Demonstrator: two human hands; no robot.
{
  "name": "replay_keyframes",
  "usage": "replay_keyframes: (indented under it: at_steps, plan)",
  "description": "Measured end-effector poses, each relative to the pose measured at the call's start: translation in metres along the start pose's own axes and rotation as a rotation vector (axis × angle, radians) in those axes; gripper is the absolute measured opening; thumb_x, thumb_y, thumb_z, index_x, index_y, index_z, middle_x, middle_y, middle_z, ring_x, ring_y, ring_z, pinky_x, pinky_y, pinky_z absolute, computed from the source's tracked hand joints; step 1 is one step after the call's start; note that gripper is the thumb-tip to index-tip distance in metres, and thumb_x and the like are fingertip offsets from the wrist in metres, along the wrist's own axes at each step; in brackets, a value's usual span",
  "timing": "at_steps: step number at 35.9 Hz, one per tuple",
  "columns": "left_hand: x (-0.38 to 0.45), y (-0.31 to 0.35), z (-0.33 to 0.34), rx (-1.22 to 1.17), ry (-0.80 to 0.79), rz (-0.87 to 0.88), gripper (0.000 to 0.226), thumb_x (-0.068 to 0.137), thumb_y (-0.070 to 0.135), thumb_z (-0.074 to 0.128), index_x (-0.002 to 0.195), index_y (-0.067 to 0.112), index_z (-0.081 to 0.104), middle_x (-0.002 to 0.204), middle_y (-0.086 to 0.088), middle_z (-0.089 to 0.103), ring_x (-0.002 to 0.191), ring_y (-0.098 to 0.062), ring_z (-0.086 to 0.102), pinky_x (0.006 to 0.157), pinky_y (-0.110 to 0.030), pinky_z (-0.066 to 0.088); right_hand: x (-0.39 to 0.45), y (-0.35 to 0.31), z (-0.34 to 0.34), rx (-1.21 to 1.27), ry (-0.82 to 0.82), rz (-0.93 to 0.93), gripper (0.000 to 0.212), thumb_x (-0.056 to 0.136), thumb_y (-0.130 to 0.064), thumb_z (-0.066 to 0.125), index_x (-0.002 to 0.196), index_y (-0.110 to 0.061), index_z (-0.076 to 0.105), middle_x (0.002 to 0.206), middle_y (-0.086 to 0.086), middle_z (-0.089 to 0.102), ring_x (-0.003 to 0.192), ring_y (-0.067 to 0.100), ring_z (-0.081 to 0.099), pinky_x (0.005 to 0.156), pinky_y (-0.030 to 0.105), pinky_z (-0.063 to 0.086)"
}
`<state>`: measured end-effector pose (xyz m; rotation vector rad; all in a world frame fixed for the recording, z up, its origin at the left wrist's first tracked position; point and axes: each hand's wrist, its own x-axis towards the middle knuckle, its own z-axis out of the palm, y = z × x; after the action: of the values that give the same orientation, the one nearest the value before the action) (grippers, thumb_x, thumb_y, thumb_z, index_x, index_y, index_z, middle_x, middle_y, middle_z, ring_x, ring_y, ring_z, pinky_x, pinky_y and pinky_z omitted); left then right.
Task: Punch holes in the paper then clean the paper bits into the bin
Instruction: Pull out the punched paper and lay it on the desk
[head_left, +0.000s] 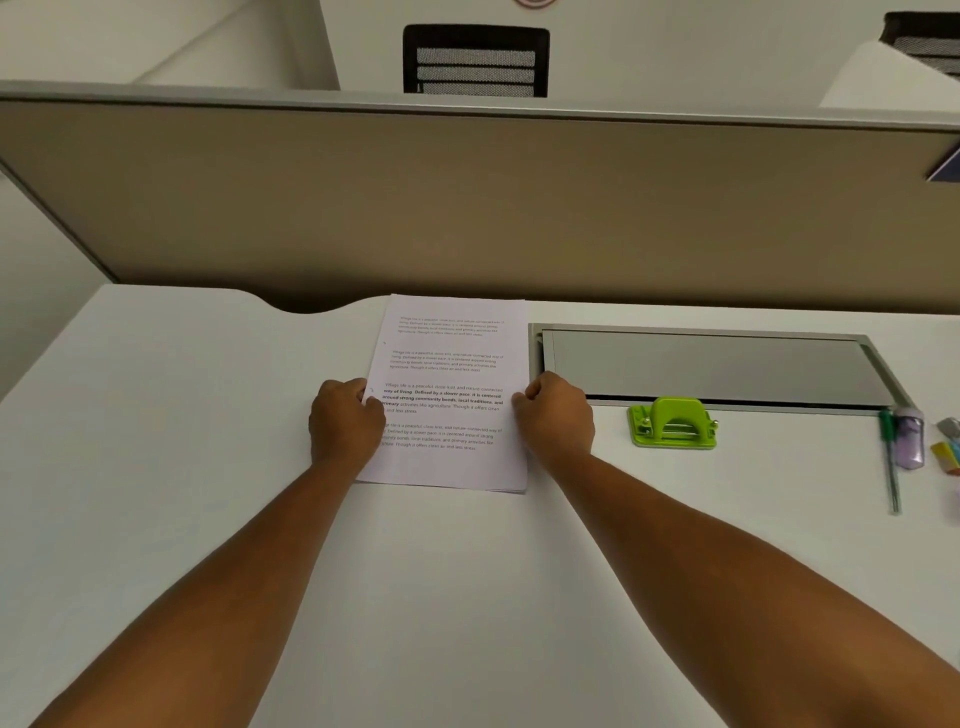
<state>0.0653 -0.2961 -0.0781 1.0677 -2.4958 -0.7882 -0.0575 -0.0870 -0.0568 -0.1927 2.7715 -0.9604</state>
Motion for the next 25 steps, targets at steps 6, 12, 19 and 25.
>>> replay_keyframes:
  at_steps: [6, 12, 19, 25]
  plan:
    - [-0.001, 0.002, 0.001, 0.011, 0.02, 0.013, 0.019, 0.094, 0.015, 0.058, 0.097, 0.001, 0.071, 0.102, -0.017, 0.067, 0.076, -0.027, 0.061, 0.061, -0.027, 0.047, -0.001, 0.0, 0.001, 0.002, 0.003, -0.016, 0.018, 0.092, -0.037, 0.058, 0.09, -0.019, 0.058, 0.083, -0.003, 0.063, 0.071, 0.015, 0.057, 0.064, 0.027, 0.045]
    - [-0.002, 0.003, 0.0, 0.021, 0.032, 0.013, 0.023, 0.093, 0.02, 0.058, 0.086, -0.001, 0.066, 0.101, -0.017, 0.067, 0.076, -0.028, 0.063, 0.061, -0.031, 0.051, -0.001, 0.002, 0.001, 0.03, 0.012, -0.017, 0.021, 0.091, -0.039, 0.057, 0.089, -0.018, 0.058, 0.083, -0.002, 0.063, 0.073, 0.016, 0.059, 0.068, 0.029, 0.05]
    - [-0.005, 0.009, -0.007, 0.025, 0.004, -0.015, 0.035, 0.093, 0.02, 0.059, 0.097, -0.014, 0.062, 0.097, -0.023, 0.066, 0.081, -0.037, 0.064, 0.068, -0.045, 0.056, -0.006, 0.0, -0.003, -0.023, -0.014, -0.026, 0.013, 0.092, -0.026, 0.054, 0.085, -0.016, 0.058, 0.079, -0.001, 0.06, 0.066, 0.013, 0.053, 0.062, 0.026, 0.041]
    - [-0.007, 0.012, -0.009, 0.07, -0.021, -0.026, 0.033, 0.092, 0.018, 0.058, 0.1, -0.014, 0.061, 0.097, -0.026, 0.061, 0.086, -0.037, 0.06, 0.069, -0.044, 0.052, -0.012, 0.001, -0.005, -0.022, -0.03, -0.045, 0.016, 0.093, -0.027, 0.053, 0.09, -0.013, 0.061, 0.085, 0.001, 0.063, 0.074, 0.018, 0.057, 0.065, 0.027, 0.043]
